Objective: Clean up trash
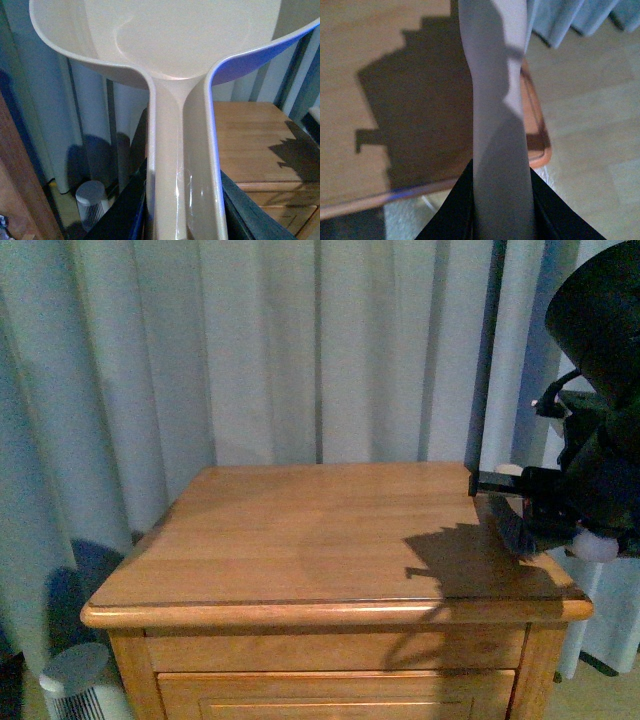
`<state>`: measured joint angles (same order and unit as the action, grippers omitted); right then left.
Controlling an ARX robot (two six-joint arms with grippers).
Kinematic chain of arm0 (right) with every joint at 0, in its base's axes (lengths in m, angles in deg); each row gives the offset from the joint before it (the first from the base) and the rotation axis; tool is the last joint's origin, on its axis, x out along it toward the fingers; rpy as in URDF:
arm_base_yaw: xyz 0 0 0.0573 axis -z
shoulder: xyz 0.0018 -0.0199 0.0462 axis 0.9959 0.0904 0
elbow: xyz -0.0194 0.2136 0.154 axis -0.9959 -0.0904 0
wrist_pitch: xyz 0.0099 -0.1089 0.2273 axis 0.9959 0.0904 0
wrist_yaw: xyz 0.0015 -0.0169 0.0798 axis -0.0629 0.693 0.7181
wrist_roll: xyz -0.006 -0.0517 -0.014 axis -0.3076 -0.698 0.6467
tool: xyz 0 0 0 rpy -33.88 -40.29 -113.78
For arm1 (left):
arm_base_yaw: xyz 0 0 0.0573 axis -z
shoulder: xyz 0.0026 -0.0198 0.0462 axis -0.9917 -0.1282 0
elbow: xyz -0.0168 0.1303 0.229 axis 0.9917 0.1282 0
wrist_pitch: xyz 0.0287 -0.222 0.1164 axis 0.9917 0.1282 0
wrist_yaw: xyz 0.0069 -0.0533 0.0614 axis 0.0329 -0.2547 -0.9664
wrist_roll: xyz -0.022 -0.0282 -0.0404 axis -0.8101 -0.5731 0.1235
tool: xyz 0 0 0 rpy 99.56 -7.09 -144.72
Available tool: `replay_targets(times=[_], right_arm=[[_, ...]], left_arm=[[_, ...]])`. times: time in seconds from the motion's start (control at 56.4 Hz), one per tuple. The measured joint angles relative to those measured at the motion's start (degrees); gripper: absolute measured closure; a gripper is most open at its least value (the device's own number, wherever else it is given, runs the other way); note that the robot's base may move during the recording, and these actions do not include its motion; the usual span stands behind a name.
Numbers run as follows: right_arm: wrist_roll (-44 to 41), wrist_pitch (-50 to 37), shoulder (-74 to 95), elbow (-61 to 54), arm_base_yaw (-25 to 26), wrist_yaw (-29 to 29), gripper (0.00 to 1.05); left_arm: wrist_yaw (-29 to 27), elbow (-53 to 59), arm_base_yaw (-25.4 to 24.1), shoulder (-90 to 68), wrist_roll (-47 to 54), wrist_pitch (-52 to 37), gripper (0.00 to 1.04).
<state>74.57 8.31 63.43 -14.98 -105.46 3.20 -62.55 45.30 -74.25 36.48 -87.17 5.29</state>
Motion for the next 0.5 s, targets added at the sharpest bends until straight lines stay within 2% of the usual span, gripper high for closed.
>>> replay_targets(times=[0.124, 0.301, 0.372, 0.496], right_arm=[[-7.1, -11.6, -5.4, -3.5, -1.3, -4.7, 0.84], [-22.9, -33.0, -18.9, -13.4, -5.0, -10.6, 0.84], [-28.0, -38.1, -24.4, -17.9, -5.9, -11.7, 0.84], [-31.6, -40.5, -33.9, -26.2, -6.5, -14.3, 0.84]], left_arm=[[0.0, 0.0, 0.0, 0.0, 0.0, 0.0, 0.77], [0.0, 0.0, 0.0, 0.0, 0.0, 0.0, 0.77], [0.0, 0.0, 0.0, 0.0, 0.0, 0.0, 0.77], [0.0, 0.0, 0.0, 0.0, 0.0, 0.0, 0.77]])
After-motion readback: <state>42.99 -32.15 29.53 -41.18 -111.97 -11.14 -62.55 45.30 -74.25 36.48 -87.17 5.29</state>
